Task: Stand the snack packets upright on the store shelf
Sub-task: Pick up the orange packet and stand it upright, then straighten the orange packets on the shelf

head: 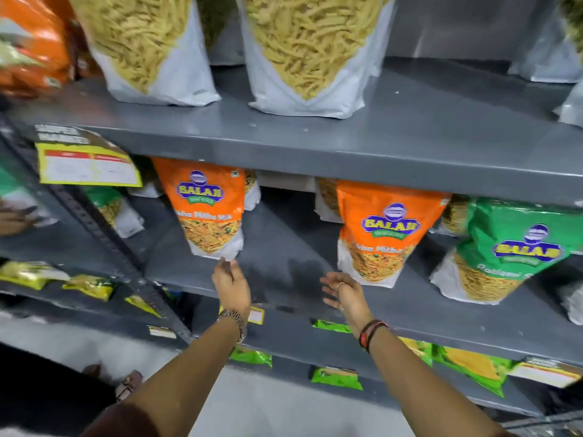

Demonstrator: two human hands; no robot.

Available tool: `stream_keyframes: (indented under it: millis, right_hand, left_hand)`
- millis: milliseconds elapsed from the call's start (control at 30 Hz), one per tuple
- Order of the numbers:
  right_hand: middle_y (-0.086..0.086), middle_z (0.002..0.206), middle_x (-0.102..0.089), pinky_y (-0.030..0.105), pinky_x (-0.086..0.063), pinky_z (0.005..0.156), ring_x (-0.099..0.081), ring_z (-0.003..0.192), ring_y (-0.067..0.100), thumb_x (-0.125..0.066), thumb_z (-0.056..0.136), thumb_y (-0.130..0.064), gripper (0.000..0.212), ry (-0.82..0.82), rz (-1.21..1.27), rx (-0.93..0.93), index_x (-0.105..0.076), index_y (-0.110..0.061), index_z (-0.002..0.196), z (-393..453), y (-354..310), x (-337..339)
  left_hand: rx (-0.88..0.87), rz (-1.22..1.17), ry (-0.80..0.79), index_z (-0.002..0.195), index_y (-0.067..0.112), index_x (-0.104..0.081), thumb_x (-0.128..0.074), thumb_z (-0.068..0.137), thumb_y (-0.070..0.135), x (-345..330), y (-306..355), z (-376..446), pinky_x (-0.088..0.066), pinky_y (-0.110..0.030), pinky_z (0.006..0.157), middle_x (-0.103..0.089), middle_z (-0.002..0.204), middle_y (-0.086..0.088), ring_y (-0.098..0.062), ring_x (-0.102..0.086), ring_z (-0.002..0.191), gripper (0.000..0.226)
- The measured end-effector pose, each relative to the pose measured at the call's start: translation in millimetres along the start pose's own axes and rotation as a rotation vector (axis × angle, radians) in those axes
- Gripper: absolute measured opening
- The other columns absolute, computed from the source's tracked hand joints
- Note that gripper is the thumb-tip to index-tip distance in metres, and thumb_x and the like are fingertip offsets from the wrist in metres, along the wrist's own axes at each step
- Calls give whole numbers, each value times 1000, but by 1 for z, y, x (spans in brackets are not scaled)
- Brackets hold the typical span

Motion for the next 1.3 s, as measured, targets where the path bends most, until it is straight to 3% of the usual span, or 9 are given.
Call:
stream_keyframes:
  millis: [167, 267, 333, 467, 567, 833, 1000, 1167, 1300]
  right_hand:
    - [18, 126, -58, 20, -49, 71, -56, 114, 28, -56, 86, 0, 34, -88, -90, 126, -50, -3, 120, 16, -24, -109]
    - [19, 139, -48, 31, -51, 90, -52, 121, 30, -61, 83, 0, 53, -118, -168, 208, -41, -2, 131, 22, -42, -163]
    - [15, 143, -42, 38, -42, 103, -44, 130, 30, -64, 82, -3, 62, -130, -214, 245, -35, -5, 136, 29, -50, -196]
    - [12, 122, -55, 32, -47, 91, -51, 119, 29, -69, 79, -7, 58, -123, -254, 298, -41, -3, 129, 36, -58, -235]
    - [8, 118, -57, 34, -45, 93, -52, 107, 19, -67, 80, -7, 51, -100, -243, 306, -46, -3, 127, 37, -56, -247]
    - [13, 131, -58, 53, -44, 103, -54, 121, 31, -69, 79, -24, 51, -9, -305, 301, -50, -11, 124, 37, -48, -253]
    - [12, 131, -59, 54, -43, 104, -53, 121, 31, -69, 79, -23, 51, -10, -328, 297, -49, -12, 125, 36, -43, -255]
    - [11, 136, -54, 50, -42, 106, -49, 127, 30, -67, 81, -22, 57, -28, -339, 317, -42, -12, 131, 38, -40, -255]
    - [13, 134, -53, 45, -41, 108, -48, 127, 29, -64, 83, -19, 58, 115, -387, 316, -39, -5, 133, 38, -24, -225]
  left_hand:
    - [-148, 59, 25, 140, -1, -30, -35, 97, 26, 70, 24, 69, -29, -43, 112, -30, 147, -19, -31, -33, 136, 51]
    - [-175, 128, -131, 146, 8, -17, -44, 94, 29, 84, 26, 111, -23, -46, 117, -19, 156, -14, -28, -22, 144, 63]
    - [-173, 150, -236, 148, 12, -15, -50, 91, 28, 87, 23, 137, -24, -46, 117, -20, 157, -9, -24, -22, 144, 69]
    - [-154, 68, -454, 147, 11, -17, -58, 87, 11, 77, 31, 165, -34, -36, 110, -33, 152, -9, -18, -37, 135, 73]
    - [-136, 101, -577, 144, 10, -23, -60, 83, 5, 69, 34, 173, -42, -32, 99, -45, 143, -14, -18, -48, 122, 71]
    - [-126, 69, -469, 136, 12, -37, -71, 76, 7, 86, 39, 184, -44, -41, 101, -51, 136, -14, -29, -50, 124, 70]
    - [-144, 28, -470, 133, 11, -39, -71, 76, 8, 92, 38, 178, -45, -33, 91, -55, 132, -14, -25, -54, 118, 66]
    - [-139, 40, -466, 136, 13, -37, -71, 77, 13, 94, 33, 175, -45, -38, 99, -52, 130, -5, -17, -50, 116, 68]
    - [-71, 74, -332, 135, -2, -36, -69, 78, 11, 98, 6, 161, -44, -33, 95, -53, 127, -13, -23, -54, 114, 67]
Point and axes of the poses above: each hand's wrist, its own z-axis towards the middle knuckle, its own x-axis out of the back of the hand, y = z × x, the point moved 8 cm from there along z, towards the middle knuckle
